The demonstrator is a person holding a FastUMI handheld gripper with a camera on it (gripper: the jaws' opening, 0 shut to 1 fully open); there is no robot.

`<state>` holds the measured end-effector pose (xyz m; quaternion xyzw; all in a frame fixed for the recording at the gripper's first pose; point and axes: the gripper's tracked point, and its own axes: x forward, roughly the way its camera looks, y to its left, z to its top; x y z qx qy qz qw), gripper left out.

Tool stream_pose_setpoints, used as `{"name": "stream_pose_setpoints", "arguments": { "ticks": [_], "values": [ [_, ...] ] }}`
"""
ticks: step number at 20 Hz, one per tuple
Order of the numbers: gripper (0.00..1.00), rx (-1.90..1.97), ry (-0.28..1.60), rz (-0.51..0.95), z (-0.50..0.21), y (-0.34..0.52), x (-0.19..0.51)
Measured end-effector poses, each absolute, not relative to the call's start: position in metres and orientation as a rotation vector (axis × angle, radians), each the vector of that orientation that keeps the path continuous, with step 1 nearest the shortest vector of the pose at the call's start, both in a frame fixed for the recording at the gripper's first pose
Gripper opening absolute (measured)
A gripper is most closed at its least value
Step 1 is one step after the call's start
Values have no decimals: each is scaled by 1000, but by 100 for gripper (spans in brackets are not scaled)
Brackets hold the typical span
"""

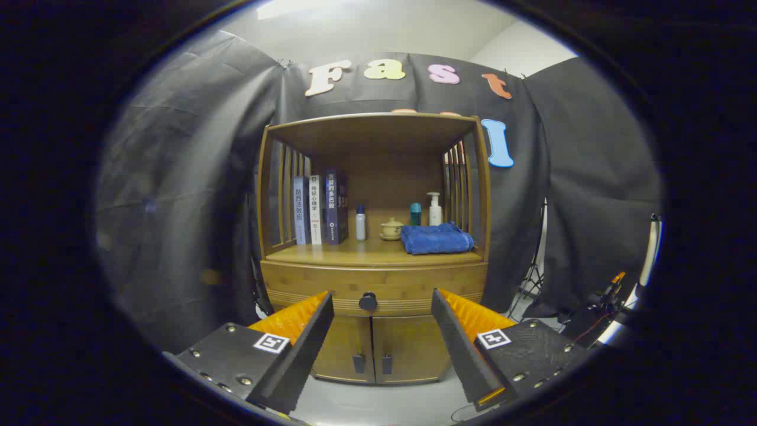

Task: Pull open the drawer, take out the items inside it, and place them on the countertop above the cabinet.

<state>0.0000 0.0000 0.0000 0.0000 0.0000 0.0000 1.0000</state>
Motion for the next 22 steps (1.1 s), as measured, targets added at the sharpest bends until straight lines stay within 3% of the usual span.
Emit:
{"name": "stream_pose_setpoints", "arguments": {
  "ticks": [22],
  "values": [
    [100,-11,-9,14,-11,10,39]
  ]
}}
